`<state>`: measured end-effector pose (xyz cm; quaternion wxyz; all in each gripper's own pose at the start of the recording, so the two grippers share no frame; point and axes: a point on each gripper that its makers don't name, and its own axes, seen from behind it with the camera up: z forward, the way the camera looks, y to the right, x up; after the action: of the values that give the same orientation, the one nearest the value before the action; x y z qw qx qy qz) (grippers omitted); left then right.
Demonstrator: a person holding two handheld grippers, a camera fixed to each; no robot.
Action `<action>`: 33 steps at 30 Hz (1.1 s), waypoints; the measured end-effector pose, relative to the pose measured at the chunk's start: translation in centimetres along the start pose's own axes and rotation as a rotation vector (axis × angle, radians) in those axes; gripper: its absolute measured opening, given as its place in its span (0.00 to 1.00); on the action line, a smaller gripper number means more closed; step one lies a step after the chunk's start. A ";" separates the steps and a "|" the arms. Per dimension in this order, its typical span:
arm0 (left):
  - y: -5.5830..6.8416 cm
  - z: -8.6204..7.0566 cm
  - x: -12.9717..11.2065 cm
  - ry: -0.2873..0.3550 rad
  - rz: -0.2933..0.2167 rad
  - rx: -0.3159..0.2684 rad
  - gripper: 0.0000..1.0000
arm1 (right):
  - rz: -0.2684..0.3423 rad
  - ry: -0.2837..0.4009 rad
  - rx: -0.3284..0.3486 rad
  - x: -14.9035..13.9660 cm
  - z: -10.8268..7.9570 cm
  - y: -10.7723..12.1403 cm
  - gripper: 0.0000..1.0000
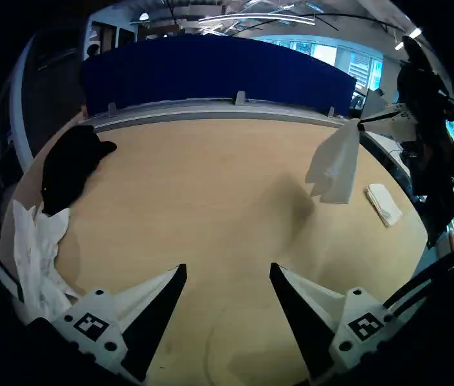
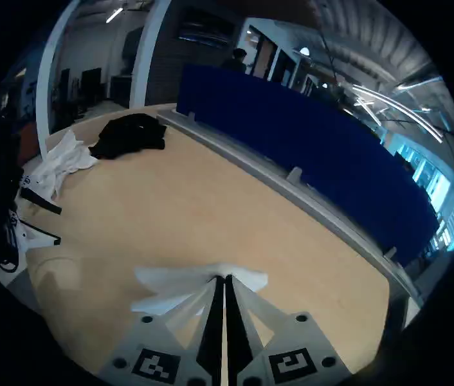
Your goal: Fold towel
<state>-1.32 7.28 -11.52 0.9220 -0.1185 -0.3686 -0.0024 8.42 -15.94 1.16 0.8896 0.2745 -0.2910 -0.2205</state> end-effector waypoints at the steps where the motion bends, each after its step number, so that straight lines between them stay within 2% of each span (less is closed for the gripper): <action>1: 0.1 0.0 0.0 0.000 0.001 -0.001 0.96 | 0.002 -0.002 -0.004 -0.2 -0.2 0.4 0.03; 17: 0.9 0.6 0.5 -0.011 0.022 -0.001 0.96 | 0.070 -0.025 -0.089 -4.8 -3.6 8.9 0.03; 24: 1.0 0.8 0.5 -0.021 0.031 0.007 0.96 | 0.080 -0.048 -0.127 -7.4 -4.8 12.7 0.03; 33: 1.5 1.1 0.6 -0.032 0.039 0.013 0.96 | 0.081 -0.093 -0.159 -10.8 -6.3 16.3 0.03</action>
<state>-1.50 9.07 -10.71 0.9166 -0.1198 -0.3808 0.0197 8.30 4.55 2.63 0.9023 0.1804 -0.3243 -0.2194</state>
